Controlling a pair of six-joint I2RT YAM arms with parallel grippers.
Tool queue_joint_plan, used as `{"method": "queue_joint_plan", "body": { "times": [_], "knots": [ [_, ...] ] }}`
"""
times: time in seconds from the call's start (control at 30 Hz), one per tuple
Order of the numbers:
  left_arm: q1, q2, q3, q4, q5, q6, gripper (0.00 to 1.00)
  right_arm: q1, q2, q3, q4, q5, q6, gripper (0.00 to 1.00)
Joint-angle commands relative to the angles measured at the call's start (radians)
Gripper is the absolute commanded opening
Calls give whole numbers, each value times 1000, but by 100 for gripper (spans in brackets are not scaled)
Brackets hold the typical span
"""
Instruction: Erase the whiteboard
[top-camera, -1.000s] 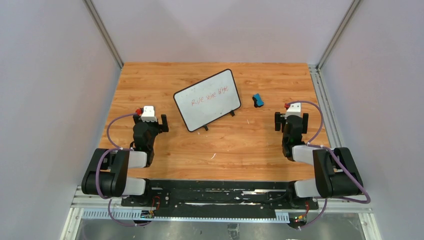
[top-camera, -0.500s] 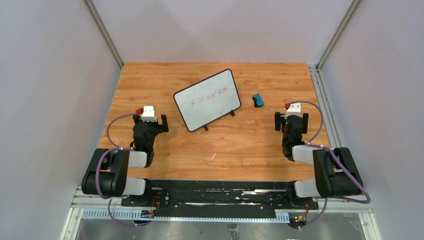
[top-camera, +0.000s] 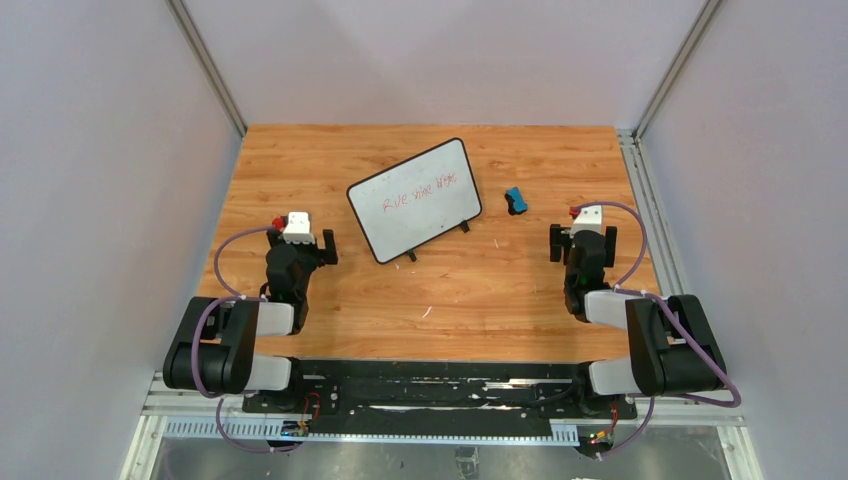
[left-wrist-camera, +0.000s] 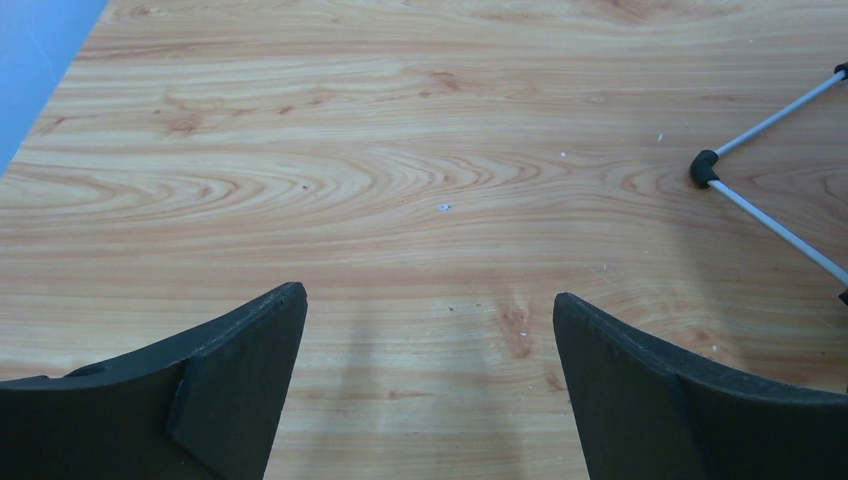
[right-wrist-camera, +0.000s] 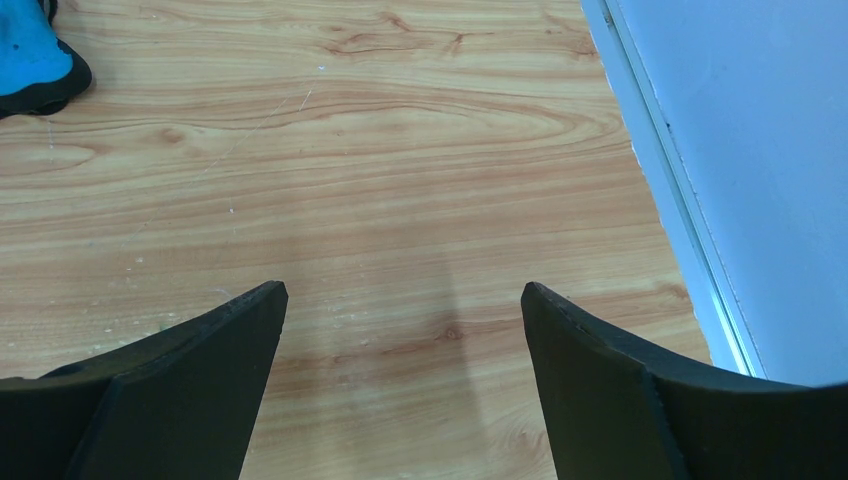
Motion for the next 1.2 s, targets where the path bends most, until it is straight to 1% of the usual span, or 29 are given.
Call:
{"method": "queue_joint_plan", "body": {
  "times": [0.0,0.03,0.07,0.1,0.13,0.17,0.2,0.27,0.3,0.37,0.4,0.43,0.47,0.53,0.57,0.63,0.7,0.8,0.87,0.93,1.07,1.17],
  "knots": [
    [-4,-5,19,32,46,36,98,-20,-12,-7,24,-8,13,88],
    [-4,-11,20,26,54,39,98,-20,-11,-9,29,-6,12,85],
    [-4,-17,22,20,52,40,98,-20,-14,-10,29,-7,11,79],
    [-4,-24,26,7,45,37,98,-20,-17,-9,29,-13,8,69],
    [-4,-31,30,-9,40,34,98,-20,-13,5,28,-35,-11,52],
    [-4,-35,32,-17,36,32,98,-18,-11,36,-19,-46,-25,30],
    [-4,-37,34,-20,35,32,98,-17,-11,101,-129,-44,-14,18],
    [-4,-35,38,-22,37,34,98,-17,20,301,-499,-61,42,2],
    [-4,-33,40,-27,37,32,98,-17,55,421,-676,-95,53,1],
    [-4,-30,45,-33,40,34,98,-17,140,662,-1007,-180,76,0],
    [-4,-30,46,-35,41,34,98,-17,181,764,-1120,-227,88,0],
    [-4,-31,46,-37,41,34,99,-17,217,849,-1208,-275,105,1],
    [-4,-31,46,-38,42,34,97,-17,250,928,-1286,-316,143,1],
    [-4,-30,46,-37,42,35,94,-17,295,1070,-1433,-335,238,1],
    [-4,-30,46,-37,42,34,94,-19,311,1126,-1479,-346,255,1],
    [-4,-31,46,-37,39,34,94,-20,343,1220,-1514,-429,206,1],
    [-4,-30,46,-37,38,33,94,-15,407,1317,-1592,-434,166,1],
    [-4,-32,48,-40,45,36,92,1,528,1488,-1732,-351,111,1],
    [-4,-36,48,-44,50,37,92,8,599,1587,-1809,-331,75,6],
    [-4,-39,47,-45,55,40,94,8,660,1633,-1821,-362,59,13],
    [-4,-53,45,-52,62,43,97,9,733,1693,-1837,-450,6,34],
    [-4,-64,48,-69,65,43,99,9,760,1712,-1835,-495,-14,43]
  ]
}}
